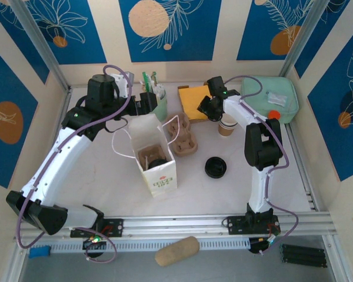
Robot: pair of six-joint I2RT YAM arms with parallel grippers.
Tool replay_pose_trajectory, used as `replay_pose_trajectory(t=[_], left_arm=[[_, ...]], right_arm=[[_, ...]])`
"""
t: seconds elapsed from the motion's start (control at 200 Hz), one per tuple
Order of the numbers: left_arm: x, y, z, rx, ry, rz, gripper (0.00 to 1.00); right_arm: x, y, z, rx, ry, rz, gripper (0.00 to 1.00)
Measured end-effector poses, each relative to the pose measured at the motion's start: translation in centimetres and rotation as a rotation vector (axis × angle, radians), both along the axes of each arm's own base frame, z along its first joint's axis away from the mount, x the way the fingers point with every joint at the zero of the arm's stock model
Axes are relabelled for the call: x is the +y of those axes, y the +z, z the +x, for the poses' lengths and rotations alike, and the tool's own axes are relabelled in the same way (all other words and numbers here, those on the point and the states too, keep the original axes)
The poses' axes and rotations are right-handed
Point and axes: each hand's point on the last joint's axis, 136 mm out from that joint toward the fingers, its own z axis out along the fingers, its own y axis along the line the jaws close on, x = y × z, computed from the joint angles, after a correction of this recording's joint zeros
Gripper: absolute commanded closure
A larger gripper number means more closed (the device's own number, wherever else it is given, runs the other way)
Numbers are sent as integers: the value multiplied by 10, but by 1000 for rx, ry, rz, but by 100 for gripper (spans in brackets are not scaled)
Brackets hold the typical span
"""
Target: Pack the takeout coffee
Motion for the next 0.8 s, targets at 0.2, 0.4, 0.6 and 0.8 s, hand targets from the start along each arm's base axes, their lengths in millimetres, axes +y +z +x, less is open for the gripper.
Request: replay_pose_trajectory(t=[0.2, 0.4, 0.6, 0.8], left_arm=[[0, 0, 0, 0, 0, 1, 0], [0, 0, 0, 0, 0, 0, 1], [0, 0, 0, 0, 0, 0, 1], [-1, 0, 0, 0, -2, 1, 1]], right_arm=[[-2, 0, 1, -1, -3, 3, 64], [-1, 0, 1, 1, -1, 7, 63], [0, 0, 0, 3, 2, 9, 63], [-2, -2, -1, 9, 0, 2, 63]])
